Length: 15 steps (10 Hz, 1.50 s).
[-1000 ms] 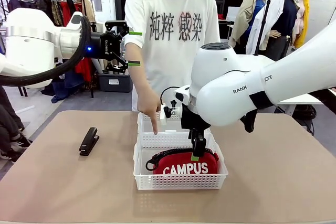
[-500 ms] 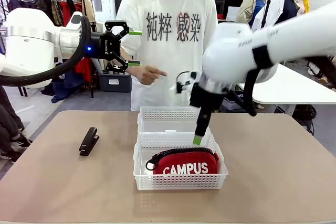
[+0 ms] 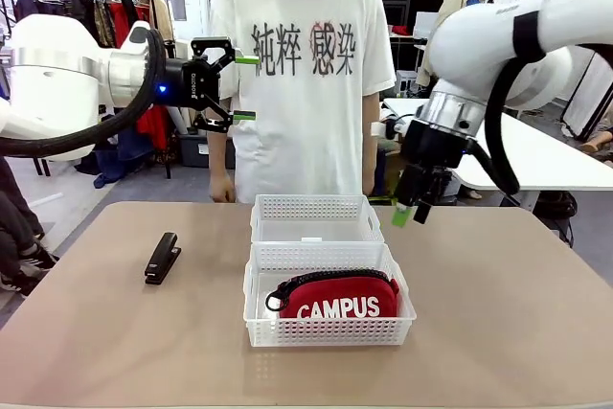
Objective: Distribute items into two baskets.
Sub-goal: Pick up the Stapler that the person points to.
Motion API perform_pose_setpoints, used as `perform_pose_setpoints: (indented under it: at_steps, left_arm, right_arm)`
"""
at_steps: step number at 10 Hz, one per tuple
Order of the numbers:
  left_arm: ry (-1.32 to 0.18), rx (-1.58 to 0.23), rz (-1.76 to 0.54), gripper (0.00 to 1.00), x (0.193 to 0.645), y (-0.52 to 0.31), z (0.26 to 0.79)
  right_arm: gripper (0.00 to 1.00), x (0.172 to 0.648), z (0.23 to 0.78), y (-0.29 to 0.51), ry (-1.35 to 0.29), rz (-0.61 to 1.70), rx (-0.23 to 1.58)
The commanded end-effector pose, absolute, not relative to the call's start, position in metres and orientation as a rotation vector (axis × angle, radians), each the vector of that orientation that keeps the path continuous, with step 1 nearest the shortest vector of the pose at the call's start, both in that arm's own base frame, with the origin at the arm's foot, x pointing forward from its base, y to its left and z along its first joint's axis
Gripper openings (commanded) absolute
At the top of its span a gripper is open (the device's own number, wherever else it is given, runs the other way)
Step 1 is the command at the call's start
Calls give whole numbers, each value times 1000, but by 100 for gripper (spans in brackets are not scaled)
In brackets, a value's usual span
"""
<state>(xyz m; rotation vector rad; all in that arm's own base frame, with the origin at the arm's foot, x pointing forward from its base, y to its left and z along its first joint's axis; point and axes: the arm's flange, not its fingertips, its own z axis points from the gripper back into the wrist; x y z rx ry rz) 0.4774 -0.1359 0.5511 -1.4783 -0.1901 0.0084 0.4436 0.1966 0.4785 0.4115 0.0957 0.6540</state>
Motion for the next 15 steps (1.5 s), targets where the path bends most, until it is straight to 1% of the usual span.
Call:
perform_pose_setpoints:
  at_steps: [1, 2, 3, 6, 7, 8, 9, 11, 14, 15]
  left_arm:
    - [-187, -1479, 6, 100, 477, -136, 553]
    - [-187, -1479, 6, 100, 477, -136, 553]
    - [-187, -1479, 6, 100, 477, -136, 553]
    - [-187, -1479, 6, 100, 477, -136, 553]
    - [-187, -1479, 6, 100, 477, -136, 553]
    - [-187, -1479, 6, 100, 477, -136, 553]
    - [-187, -1479, 6, 100, 477, -136, 553]
    - [-187, -1479, 6, 100, 477, -136, 553]
    - [-187, -1479, 6, 100, 477, -136, 553]
    - [-187, -1479, 6, 100, 477, -136, 553]
  right_arm:
    - [100, 438, 488, 180, 44, 473, 530]
    - [100, 438, 491, 169, 26, 479, 528]
    - [100, 447, 484, 181, 91, 566, 467]
    - [100, 447, 484, 181, 91, 566, 467]
    - [100, 445, 484, 179, 90, 540, 493]
    - [100, 461, 491, 165, 88, 323, 705]
    - [100, 477, 496, 138, 129, 93, 914]
    - [100, 489, 502, 100, 113, -96, 1068]
    - [100, 503, 523, 64, 33, -262, 1235]
    - [100, 511, 531, 51, 23, -247, 1292]
